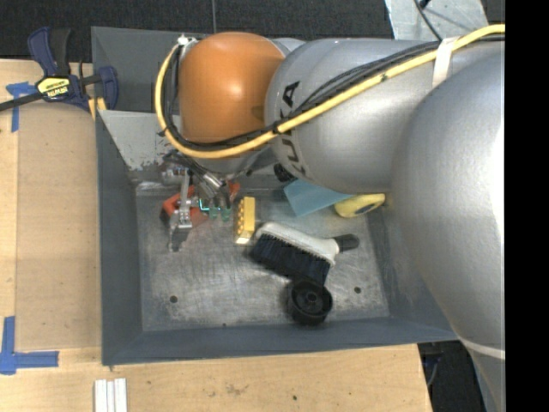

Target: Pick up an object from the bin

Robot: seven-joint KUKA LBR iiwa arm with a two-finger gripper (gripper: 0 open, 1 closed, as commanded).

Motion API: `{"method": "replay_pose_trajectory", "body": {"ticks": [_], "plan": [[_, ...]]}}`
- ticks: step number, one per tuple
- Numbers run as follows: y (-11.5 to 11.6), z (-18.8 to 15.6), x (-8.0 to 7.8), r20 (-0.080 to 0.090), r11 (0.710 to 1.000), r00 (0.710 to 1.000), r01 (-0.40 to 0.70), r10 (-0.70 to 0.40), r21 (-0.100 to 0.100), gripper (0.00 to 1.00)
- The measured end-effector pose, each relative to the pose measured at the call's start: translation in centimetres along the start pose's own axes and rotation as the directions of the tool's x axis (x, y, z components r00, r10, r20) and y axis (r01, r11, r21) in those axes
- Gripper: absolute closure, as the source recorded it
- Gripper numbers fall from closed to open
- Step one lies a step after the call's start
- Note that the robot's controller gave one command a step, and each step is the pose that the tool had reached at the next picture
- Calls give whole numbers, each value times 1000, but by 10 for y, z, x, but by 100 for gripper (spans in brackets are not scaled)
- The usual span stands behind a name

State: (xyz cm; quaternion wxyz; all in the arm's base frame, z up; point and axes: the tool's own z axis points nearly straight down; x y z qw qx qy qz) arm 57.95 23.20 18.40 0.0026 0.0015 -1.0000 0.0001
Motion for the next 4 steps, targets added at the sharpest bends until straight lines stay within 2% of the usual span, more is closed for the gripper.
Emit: {"method": "replay_pose_trajectory", "body": {"ticks": [1,2,3,4], "plan": [[-1,-4,-2,8,1000,1000,-3,3,-2,0],[-27,43,1,20,999,999,-41,42,-9,0],[-30,48,-8,41,998,997,-62,63,-18,0],[-39,67,-28,35,998,998,-57,57,-15,0]]}}
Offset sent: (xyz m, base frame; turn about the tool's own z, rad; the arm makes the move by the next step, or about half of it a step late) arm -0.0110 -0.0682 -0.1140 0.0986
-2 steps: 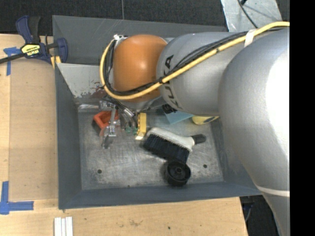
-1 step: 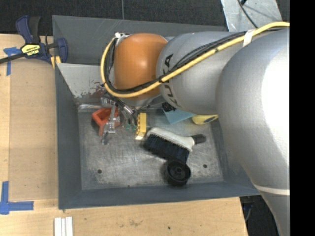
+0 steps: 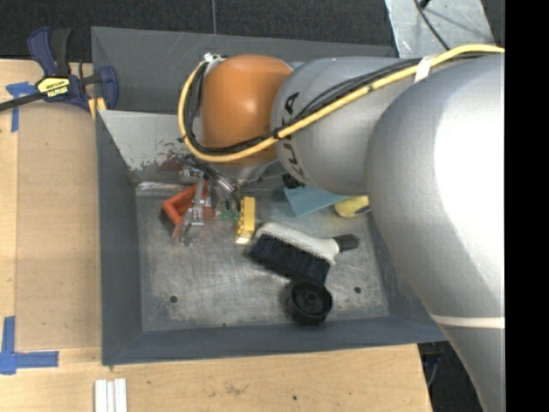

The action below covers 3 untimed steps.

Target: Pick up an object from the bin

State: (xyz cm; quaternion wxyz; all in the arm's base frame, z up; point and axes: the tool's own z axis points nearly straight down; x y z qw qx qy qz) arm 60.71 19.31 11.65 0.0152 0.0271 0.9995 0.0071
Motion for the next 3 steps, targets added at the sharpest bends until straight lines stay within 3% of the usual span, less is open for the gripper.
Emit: {"method": "replay_pose_trajectory", "body": {"ticks": [1,2,3], "plan": [[-18,19,-9,-4,1000,1000,5,-5,-3,0],[-15,26,-7,-1,997,997,-74,74,1,0],[-37,39,-13,-13,996,996,-90,90,8,0]]}}
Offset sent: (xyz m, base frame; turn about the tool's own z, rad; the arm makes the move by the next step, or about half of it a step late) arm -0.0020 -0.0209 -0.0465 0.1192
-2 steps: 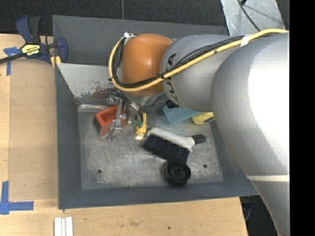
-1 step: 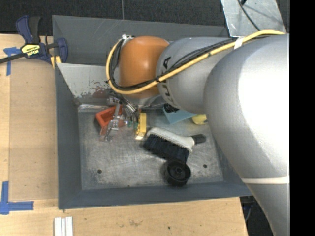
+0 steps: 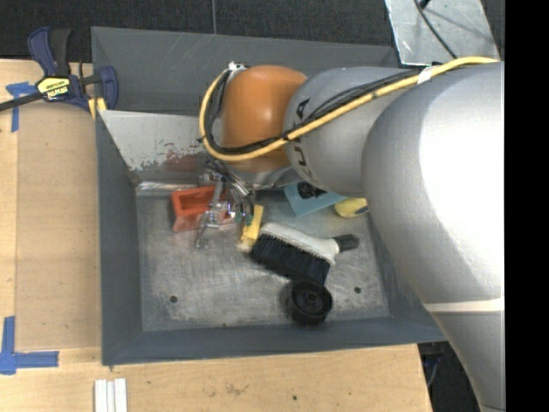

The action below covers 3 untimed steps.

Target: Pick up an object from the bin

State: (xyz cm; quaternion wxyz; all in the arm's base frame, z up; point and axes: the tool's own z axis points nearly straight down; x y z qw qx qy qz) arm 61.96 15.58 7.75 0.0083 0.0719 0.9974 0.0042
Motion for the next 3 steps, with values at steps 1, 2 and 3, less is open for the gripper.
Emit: {"method": "replay_pose_trajectory", "body": {"ticks": [1,2,3], "plan": [[-8,1,-6,-4,994,994,-109,109,-1,100],[-8,1,-6,-4,994,994,-110,110,-1,100],[9,-120,-4,-19,991,991,-134,134,15,100]]}}
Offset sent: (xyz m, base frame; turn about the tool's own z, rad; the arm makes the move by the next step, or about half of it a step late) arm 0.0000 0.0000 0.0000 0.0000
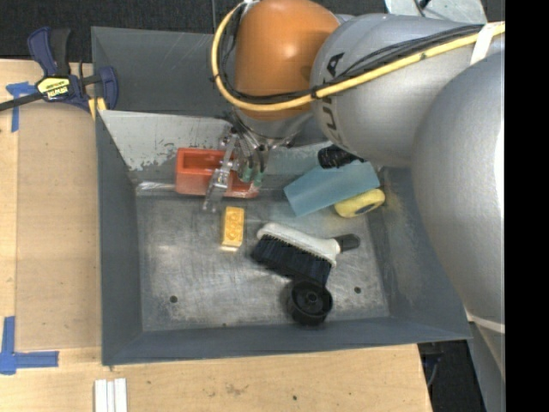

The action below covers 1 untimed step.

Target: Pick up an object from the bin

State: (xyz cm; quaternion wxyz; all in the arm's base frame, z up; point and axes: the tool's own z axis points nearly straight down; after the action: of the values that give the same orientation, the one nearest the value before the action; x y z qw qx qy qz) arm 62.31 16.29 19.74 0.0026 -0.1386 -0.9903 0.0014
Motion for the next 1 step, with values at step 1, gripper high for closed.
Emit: {"method": "replay_pose_trajectory", "body": {"ticks": [1], "plan": [[0,0,0,0,1000,1000,0,0,0,100]]}}
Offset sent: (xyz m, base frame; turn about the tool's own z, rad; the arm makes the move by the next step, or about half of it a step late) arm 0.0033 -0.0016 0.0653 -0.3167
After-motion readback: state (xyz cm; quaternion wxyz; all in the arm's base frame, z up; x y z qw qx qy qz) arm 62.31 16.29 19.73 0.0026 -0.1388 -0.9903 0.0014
